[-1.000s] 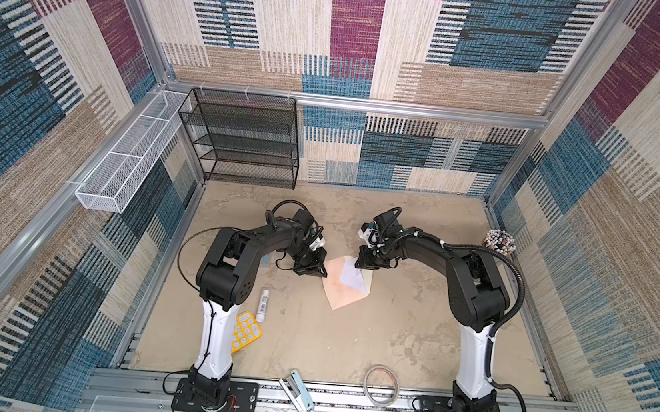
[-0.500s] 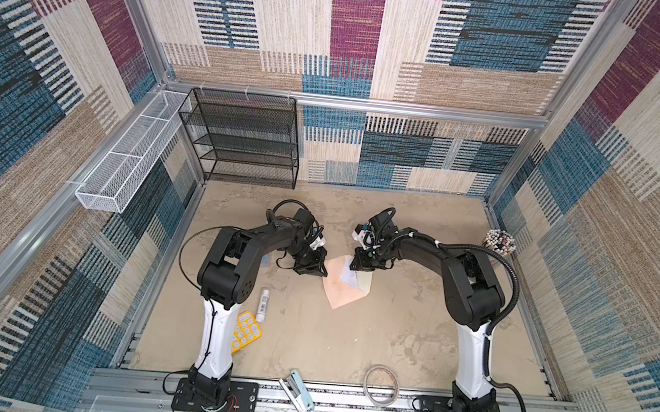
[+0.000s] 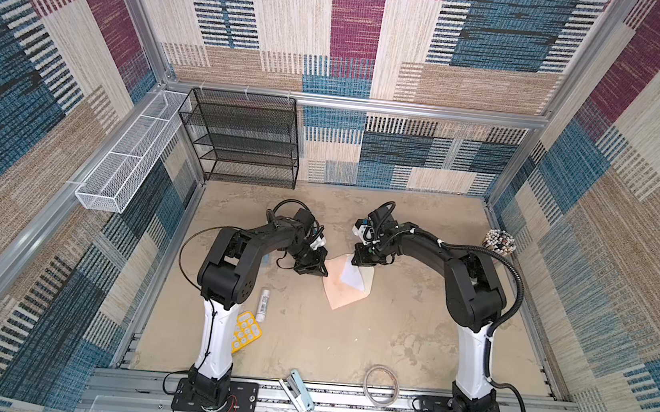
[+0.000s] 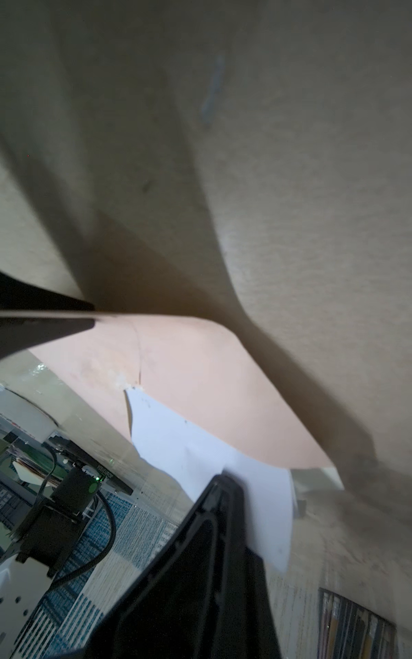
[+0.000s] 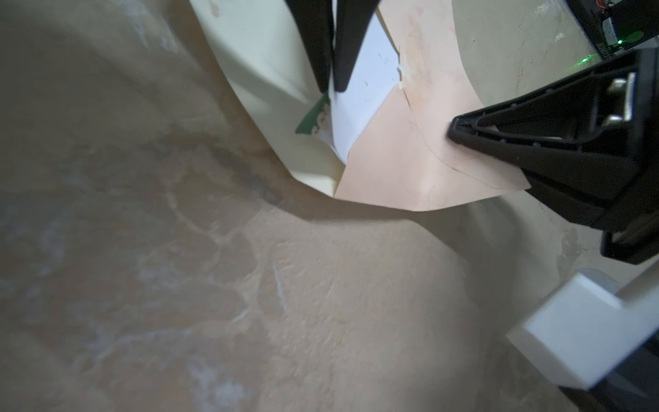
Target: Place the letter into the envelope and seal it
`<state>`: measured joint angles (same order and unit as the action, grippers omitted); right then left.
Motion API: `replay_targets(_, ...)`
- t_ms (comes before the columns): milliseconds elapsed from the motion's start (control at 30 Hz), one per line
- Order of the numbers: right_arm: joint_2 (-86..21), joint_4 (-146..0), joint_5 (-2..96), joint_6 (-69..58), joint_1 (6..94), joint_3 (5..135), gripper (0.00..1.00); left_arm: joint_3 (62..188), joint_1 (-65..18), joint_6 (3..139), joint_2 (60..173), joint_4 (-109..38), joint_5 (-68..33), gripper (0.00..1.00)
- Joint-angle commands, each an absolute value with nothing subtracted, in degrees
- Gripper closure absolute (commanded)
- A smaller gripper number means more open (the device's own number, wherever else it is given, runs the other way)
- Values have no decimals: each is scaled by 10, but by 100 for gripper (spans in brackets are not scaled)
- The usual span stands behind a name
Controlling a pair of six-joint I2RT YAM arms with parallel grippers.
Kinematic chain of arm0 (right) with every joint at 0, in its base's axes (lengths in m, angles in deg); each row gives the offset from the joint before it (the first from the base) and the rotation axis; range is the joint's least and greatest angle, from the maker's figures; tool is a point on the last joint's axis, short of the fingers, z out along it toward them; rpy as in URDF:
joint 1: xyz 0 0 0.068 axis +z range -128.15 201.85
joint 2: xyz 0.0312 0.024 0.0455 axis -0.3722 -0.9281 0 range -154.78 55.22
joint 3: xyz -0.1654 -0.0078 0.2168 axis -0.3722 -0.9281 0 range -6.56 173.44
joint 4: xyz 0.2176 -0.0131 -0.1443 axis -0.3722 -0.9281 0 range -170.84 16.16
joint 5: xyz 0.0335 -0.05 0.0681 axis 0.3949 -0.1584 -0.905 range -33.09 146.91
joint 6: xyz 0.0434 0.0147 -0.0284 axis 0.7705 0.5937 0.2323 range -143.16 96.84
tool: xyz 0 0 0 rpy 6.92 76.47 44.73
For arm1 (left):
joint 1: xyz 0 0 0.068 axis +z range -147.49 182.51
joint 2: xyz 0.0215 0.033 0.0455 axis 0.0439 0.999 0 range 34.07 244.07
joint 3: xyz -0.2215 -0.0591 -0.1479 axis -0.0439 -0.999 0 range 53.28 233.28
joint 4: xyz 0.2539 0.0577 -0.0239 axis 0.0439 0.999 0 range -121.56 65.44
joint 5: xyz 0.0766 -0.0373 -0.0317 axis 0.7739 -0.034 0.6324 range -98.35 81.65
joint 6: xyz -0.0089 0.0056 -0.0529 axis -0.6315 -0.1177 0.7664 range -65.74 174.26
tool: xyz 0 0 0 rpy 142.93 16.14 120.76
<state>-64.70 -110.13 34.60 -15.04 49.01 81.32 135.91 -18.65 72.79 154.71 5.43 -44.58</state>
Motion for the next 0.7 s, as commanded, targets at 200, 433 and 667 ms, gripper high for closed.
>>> replay_targets(200,-663,-1115,359,-160,491,832,92,1361,-188,702,1542,59,-448,96)
replay_targets(433,-672,-1091,324,-149,491,822,92,1361,-189,703,1544,57,-448,94)
replay_targets(667,-672,-1059,291,-142,491,799,92,1361,-189,703,1547,56,-448,93)
